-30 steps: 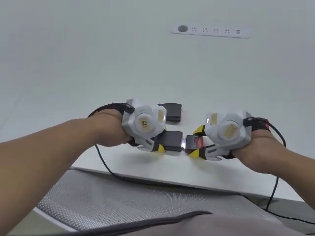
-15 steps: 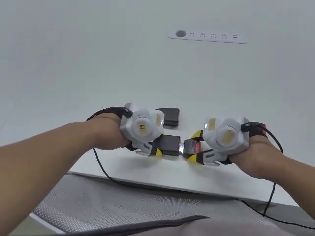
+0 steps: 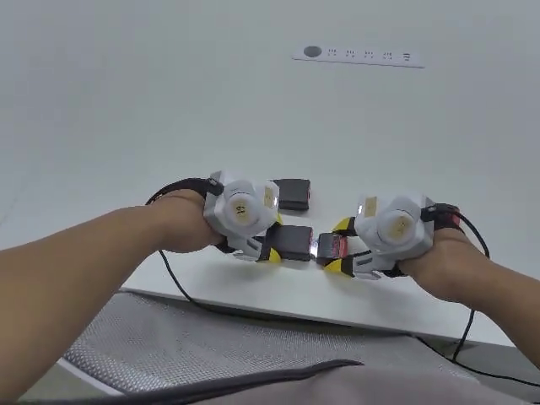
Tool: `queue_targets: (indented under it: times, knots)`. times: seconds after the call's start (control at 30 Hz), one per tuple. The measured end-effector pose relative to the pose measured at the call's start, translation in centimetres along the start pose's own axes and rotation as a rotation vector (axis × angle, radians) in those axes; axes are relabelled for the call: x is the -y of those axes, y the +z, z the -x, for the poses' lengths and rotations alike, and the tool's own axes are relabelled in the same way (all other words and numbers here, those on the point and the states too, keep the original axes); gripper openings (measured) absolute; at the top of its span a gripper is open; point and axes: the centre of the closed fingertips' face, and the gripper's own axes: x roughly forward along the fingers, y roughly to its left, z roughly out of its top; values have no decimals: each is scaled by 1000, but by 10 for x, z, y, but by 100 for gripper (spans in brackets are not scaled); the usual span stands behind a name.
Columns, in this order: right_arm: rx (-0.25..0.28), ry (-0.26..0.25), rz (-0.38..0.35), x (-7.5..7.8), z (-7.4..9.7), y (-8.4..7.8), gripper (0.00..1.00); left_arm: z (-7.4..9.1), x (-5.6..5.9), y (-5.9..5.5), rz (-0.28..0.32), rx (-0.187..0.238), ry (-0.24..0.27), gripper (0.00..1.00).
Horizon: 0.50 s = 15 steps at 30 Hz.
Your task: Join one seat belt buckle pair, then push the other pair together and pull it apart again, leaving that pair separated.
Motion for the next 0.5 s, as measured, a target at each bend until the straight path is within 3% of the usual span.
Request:
queue_targets:
  times: [0.3,0.37,0.5]
  knots:
    - [-18,-2,0,0,0,2,37,0,-1,0,39,-11,1,34]
    - [-18,-4,1,0,1,2,37,1,-1,0,0,-27,3,34]
    - [-21,2,-5,-2,3,2,37,3,0,5,-13,-31,0,34]
